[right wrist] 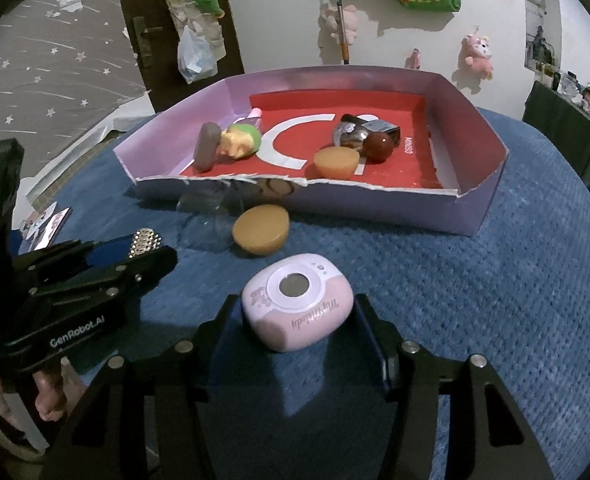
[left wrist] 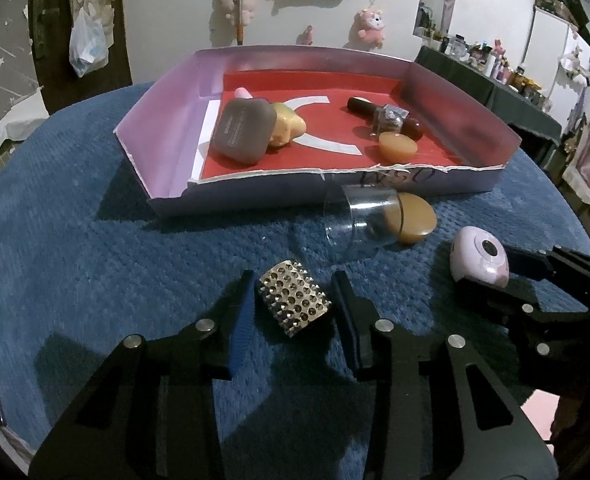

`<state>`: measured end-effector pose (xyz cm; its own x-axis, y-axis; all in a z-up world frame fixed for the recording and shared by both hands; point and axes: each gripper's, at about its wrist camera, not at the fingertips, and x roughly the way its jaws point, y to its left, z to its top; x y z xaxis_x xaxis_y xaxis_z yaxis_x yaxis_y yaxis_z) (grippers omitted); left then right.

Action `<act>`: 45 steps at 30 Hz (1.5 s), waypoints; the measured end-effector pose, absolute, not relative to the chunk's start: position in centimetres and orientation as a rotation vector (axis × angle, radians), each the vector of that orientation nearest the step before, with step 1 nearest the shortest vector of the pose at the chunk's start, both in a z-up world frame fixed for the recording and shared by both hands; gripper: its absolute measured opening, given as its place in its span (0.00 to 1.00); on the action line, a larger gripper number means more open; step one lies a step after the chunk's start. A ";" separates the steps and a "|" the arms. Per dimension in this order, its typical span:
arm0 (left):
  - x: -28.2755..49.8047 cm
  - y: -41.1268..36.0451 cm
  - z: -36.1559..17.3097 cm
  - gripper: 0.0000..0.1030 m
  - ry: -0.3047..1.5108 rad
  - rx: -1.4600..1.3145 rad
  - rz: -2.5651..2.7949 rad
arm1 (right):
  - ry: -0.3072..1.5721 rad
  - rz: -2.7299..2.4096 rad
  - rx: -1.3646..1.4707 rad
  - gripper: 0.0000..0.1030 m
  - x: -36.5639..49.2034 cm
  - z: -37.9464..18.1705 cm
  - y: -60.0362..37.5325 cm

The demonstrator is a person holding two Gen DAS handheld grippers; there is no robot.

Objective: Organize rigid objects
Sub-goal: 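Lift the studded cylinder with the left tool while the right carries the pink case over the box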

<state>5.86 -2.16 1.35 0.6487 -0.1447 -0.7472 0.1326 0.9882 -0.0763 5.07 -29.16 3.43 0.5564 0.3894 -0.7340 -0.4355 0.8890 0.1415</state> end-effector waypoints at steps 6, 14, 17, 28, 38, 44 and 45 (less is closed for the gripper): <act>5.7 -2.1 1.2 0.35 0.842 -0.024 -0.157 | 0.803 0.489 -0.051 0.57 4.4 3.1 -29.2; 5.4 -2.6 1.0 0.34 0.822 0.004 -0.140 | 0.739 0.480 -0.050 0.58 4.2 2.7 -28.9; 5.3 -2.6 1.0 0.34 0.823 0.001 -0.144 | 0.731 0.473 -0.078 0.57 4.1 2.7 -28.5; 4.8 -2.2 2.4 0.34 0.805 -0.023 -0.176 | 0.720 0.534 -0.057 0.56 3.7 4.5 -28.6; 4.7 -1.9 3.9 0.34 0.774 -0.039 -0.209 | 0.720 0.575 -0.031 0.56 4.1 6.0 -28.5; 5.3 -1.7 4.9 0.34 0.759 -0.046 -0.217 | 0.707 0.596 -0.035 0.56 4.4 7.0 -28.0; 5.4 -1.7 5.2 0.34 0.755 -0.047 -0.218 | 0.705 0.599 -0.034 0.56 4.5 7.2 -28.0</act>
